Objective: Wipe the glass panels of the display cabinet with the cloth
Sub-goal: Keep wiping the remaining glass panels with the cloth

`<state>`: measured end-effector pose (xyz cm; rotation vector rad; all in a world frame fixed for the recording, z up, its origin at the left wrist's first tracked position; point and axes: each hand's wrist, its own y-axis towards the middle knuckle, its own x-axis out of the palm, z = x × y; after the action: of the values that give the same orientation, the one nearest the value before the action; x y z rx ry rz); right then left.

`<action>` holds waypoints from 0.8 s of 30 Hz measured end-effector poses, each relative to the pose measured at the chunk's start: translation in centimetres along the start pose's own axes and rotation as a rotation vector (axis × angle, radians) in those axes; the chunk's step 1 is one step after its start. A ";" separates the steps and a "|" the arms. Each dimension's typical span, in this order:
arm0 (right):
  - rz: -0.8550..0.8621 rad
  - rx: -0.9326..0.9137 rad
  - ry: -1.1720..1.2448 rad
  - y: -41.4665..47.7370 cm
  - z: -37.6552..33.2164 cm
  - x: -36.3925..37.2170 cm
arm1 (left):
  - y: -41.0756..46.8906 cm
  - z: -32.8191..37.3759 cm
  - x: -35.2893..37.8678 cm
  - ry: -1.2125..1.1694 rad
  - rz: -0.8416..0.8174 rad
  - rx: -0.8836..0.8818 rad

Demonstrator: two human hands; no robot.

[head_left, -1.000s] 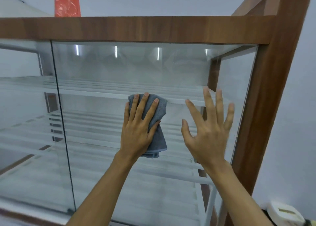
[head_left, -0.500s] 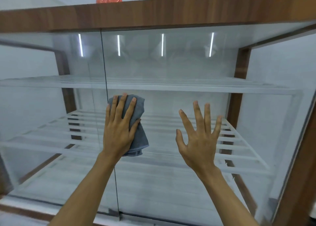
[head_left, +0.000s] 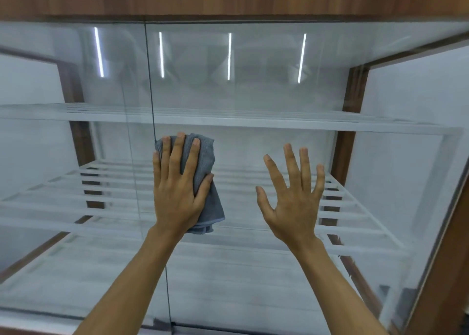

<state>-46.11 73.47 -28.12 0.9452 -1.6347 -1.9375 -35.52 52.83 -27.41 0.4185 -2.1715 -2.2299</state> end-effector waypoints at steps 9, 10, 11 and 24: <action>0.083 0.057 0.040 0.1 2.1 -1.0 | 2.3 6.3 1.5 -0.025 -0.008 0.107; 0.086 0.059 0.030 0.1 2.7 -1.2 | 2.4 7.6 1.7 -0.029 -0.022 0.139; 0.081 0.051 0.023 0.0 3.2 -1.4 | 2.5 8.8 2.0 -0.034 -0.037 0.166; 0.097 0.008 0.078 -0.4 4.4 -1.1 | -2.9 3.7 1.1 0.064 -0.076 0.076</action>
<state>-48.54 77.33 -27.92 0.9154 -1.6152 -1.8090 -36.75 56.36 -30.39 0.5755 -2.2504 -2.1431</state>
